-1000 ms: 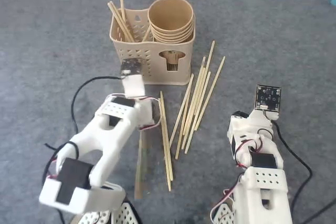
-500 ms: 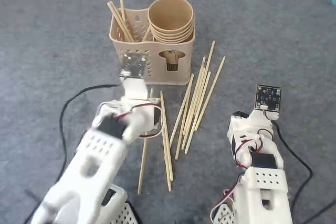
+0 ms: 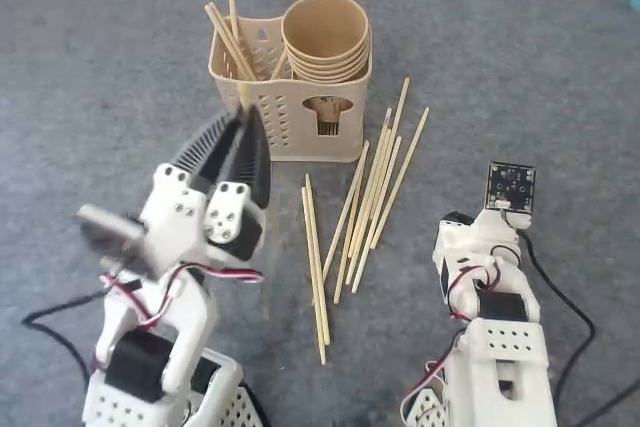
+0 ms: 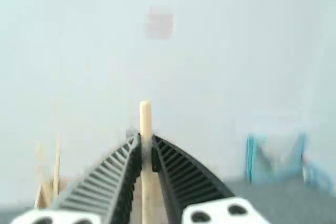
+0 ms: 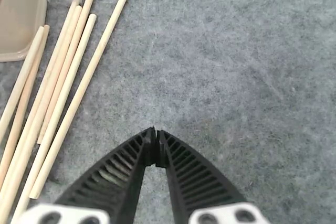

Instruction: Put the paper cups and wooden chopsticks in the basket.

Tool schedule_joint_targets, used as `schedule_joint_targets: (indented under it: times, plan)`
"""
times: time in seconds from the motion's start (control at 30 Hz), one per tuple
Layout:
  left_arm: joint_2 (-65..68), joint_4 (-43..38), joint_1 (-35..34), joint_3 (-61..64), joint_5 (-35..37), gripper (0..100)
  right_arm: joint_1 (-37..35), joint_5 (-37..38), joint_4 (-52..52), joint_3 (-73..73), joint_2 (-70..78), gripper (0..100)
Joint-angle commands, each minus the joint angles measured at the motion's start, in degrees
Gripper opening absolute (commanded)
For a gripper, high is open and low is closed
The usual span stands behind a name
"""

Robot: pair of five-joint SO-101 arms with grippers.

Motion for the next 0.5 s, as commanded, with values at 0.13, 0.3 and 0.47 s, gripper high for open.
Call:
schedule_joint_targets:
  times: [0.13, 0.3, 0.47]
  plan:
    - [1.49, -32.53, 0.53, 1.19, -0.44, 1, 0.66, 0.26, -0.84, -0.26, -1.71, 0.8]
    - [11.16, -32.7, -2.55, -6.11, -2.37, 1, 0.66, 0.26, -0.84, -0.26, -1.71, 0.8]
    - [25.41, -42.99, -7.3, -14.9, -3.87, 1, 0.66, 0.26, -0.84, -0.26, -1.71, 0.8]
